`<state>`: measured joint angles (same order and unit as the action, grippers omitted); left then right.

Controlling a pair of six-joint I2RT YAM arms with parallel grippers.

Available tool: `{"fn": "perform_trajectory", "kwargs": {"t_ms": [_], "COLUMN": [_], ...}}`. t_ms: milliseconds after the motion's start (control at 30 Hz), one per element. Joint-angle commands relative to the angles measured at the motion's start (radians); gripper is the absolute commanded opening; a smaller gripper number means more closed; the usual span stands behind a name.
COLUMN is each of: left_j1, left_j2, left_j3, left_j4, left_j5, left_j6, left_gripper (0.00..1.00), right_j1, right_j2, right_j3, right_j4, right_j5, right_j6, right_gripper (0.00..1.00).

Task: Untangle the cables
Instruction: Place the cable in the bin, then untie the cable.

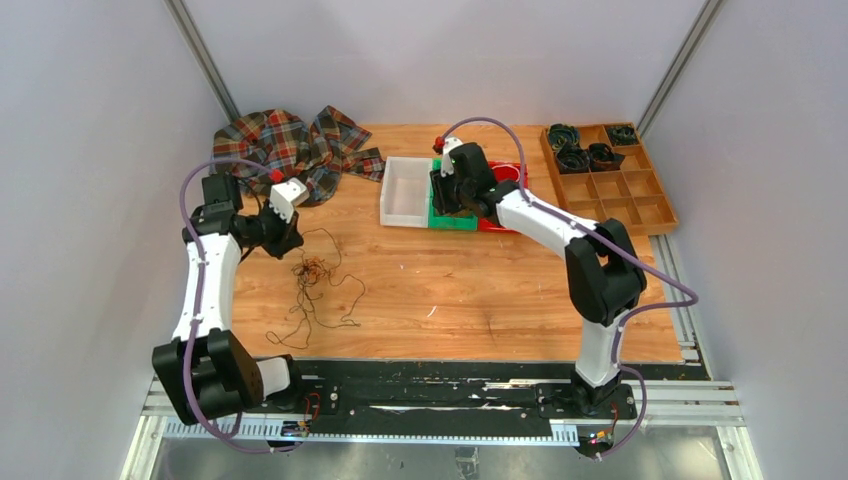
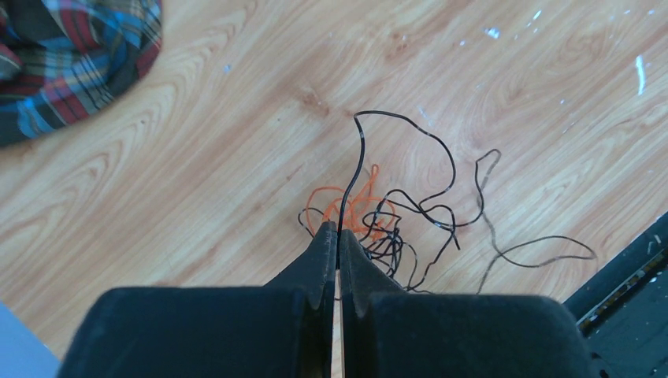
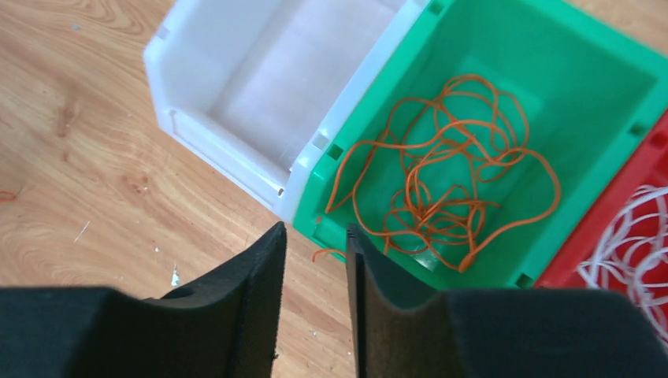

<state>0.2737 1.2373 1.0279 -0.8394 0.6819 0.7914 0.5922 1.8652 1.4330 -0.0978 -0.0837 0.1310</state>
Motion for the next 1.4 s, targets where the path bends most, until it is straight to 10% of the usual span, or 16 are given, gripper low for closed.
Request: {"fn": "perform_trajectory", "kwargs": {"t_ms": [0,133,267,567,867,1367], "left_j1": [0.003,-0.002,-0.044,-0.216,-0.268,-0.281], "left_j2": [-0.068,-0.114,-0.145,-0.188,-0.261,-0.336], "left_j3": [0.077,0.124,0.159,0.231,0.191,0.155], "left_j4": [-0.053,-0.067,-0.071,-0.069,-0.087,-0.099], "left_j5": [0.101,0.137,0.190,0.206,0.221,0.401], "left_j6": [-0.041,-0.079,-0.130,-0.259,-0.256,-0.200], "left_gripper": [0.01,0.01,0.00,0.00,0.00,0.01], "right_j1": [-0.002,-0.013,-0.016,0.047,0.255,0.278], "right_j2": [0.061,0.084,0.095,-0.194,-0.505,-0.219], "right_j3": [0.011,0.036,0.056,-0.072,-0.387,-0.241], "right_j4": [0.028,-0.008,-0.021,0.019,0.303,0.377], "right_j5": [-0.011,0.115,0.247,0.305,0.007,-0.501], "right_j6": [0.047,0.055,0.041,0.004,-0.018,0.164], "right_gripper": [0.28,0.02,0.01,0.42,0.58,0.60]}}
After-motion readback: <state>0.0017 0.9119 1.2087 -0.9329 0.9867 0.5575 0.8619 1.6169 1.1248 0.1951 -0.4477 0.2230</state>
